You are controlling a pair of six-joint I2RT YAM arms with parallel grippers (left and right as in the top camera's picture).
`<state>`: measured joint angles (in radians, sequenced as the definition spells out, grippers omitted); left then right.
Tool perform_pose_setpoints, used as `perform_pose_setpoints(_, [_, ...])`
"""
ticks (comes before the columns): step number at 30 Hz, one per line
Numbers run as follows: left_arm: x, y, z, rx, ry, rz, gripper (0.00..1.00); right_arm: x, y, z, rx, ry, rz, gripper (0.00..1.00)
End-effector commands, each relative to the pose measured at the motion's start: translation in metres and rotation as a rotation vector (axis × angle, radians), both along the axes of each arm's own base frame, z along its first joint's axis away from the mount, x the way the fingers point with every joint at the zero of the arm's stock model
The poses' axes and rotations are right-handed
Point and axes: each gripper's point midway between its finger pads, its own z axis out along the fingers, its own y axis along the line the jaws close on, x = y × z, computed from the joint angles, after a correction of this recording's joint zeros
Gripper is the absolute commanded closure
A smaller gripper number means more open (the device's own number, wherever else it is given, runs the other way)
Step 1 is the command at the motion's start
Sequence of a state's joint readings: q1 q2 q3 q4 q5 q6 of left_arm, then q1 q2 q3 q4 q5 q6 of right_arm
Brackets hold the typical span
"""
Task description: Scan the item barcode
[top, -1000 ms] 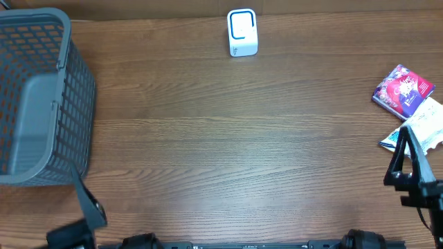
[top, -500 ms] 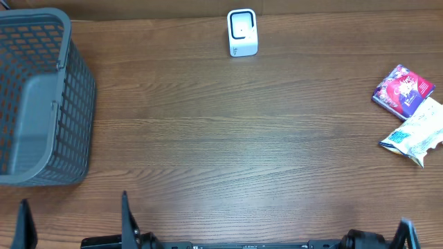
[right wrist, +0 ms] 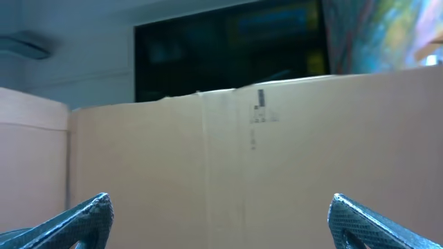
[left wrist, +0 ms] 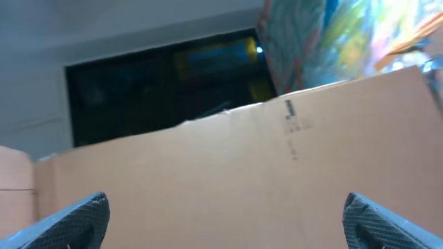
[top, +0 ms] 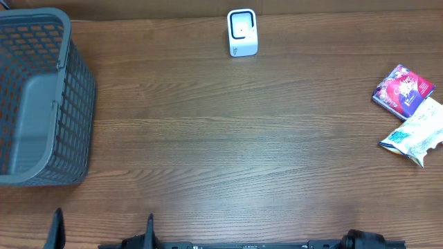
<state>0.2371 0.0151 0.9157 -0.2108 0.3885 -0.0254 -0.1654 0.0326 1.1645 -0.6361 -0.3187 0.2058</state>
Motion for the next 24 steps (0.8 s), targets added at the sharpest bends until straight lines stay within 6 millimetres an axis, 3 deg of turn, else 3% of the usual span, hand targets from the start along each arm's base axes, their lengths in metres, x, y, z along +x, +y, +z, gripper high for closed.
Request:
perform_pose_setpoints(1, [-0.001,-0.01,-0.005,-0.008,0.015,-0.079,0.0,-0.01,0.011,0.007,-0.037,-0.049,0.064,0.0])
perform_pose_setpoints(7, [-0.004,-0.01,-0.001,-0.003,-0.002,-0.079,0.0,-0.027,0.014,0.026,-0.056,-0.147,0.056,0.0])
perform_pose_setpoints(15, [-0.003,-0.01,-0.003,-0.005,0.005,-0.08,0.0,-0.039,0.036,0.012,-0.127,-0.112,0.166,0.0])
perform_pose_setpoints(19, [-0.002,-0.01,-0.004,-0.007,0.013,-0.08,0.0,-0.043,0.038,0.015,-0.136,-0.129,0.179,0.0])
perform_pose_setpoints(24, [0.008,-0.007,-0.016,-0.025,0.078,-0.078,0.0,-0.061,0.04,0.043,-0.178,-0.3,0.169,0.0])
